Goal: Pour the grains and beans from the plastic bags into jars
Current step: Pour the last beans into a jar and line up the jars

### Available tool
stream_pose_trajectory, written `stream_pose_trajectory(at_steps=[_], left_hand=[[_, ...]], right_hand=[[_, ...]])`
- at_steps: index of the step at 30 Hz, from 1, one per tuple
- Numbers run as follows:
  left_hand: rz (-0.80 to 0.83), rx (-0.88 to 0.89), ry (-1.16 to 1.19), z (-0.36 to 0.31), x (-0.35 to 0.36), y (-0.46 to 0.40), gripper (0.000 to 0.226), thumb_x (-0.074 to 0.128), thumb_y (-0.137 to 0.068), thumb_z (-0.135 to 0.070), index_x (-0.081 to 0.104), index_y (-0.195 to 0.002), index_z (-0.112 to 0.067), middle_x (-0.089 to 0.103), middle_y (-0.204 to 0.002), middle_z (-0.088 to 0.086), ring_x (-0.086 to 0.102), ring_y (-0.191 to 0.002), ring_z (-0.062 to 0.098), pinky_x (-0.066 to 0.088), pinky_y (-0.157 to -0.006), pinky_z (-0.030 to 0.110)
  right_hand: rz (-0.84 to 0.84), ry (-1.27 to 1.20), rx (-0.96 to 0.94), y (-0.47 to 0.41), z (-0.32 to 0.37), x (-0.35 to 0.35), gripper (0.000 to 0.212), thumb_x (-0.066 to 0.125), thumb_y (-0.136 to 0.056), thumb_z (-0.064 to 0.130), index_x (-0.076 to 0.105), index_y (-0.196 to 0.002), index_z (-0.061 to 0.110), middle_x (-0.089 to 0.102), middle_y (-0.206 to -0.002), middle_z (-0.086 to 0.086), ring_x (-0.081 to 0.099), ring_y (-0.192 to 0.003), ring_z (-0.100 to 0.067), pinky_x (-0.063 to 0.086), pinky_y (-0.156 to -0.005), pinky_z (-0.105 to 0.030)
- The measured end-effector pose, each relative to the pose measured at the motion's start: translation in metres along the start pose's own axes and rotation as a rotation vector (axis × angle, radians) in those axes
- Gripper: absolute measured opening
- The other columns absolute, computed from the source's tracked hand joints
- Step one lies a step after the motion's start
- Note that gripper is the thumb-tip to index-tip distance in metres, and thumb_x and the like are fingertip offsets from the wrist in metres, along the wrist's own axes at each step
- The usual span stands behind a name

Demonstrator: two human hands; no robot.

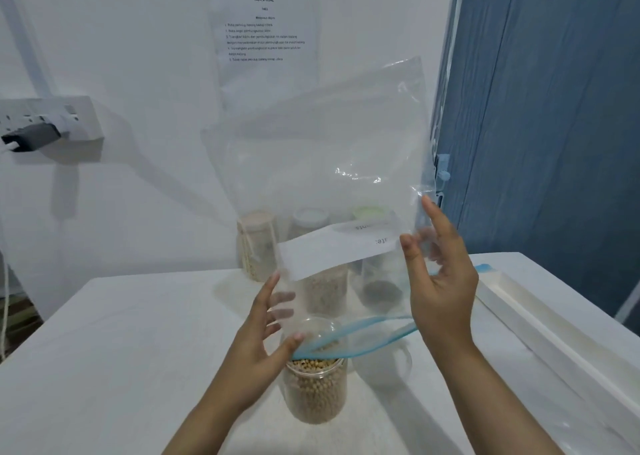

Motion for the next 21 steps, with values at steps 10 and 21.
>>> stream_pose_trajectory(at_steps=[10, 21], left_hand=[[0.126, 0.108, -0.269, -0.011, -0.011, -0.012, 0.097, 0.066, -0.091, -0.012, 0.004, -0.147, -0.063, 0.034, -0.144, -0.031, 0.061, -0.11, 0.004, 0.051, -0.092, 0.018], [0.098, 0.161, -0.353, -0.008, -0.01, -0.024, 0.114, 0.067, -0.09, 0.0, -0.006, -0.137, -0.074, 0.046, -0.111, -0.017, 0.063, -0.088, 0.001, 0.045, -0.082, 0.003]], right_hand=[[-0.01, -0.005, -0.022, -0.005, 0.002, 0.001, 0.047, 0.063, -0.097, 0.023, 0.051, -0.14, 0.036, 0.06, -0.1, 0.02, 0.058, -0.099, -0.015, 0.046, -0.092, -0.024], [-0.045, -0.02, -0.07, -0.01, 0.01, 0.001, 0.046, 0.062, -0.097, 0.022, 0.051, -0.141, 0.03, 0.058, -0.093, 0.02, 0.058, -0.094, -0.02, 0.046, -0.092, -0.026]])
Point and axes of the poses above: each hand's wrist, its own y-axis away from the middle knuckle, its own x-axis out of the palm, z = x × y, the point moved 3 cm from there along -y, towards the middle knuckle
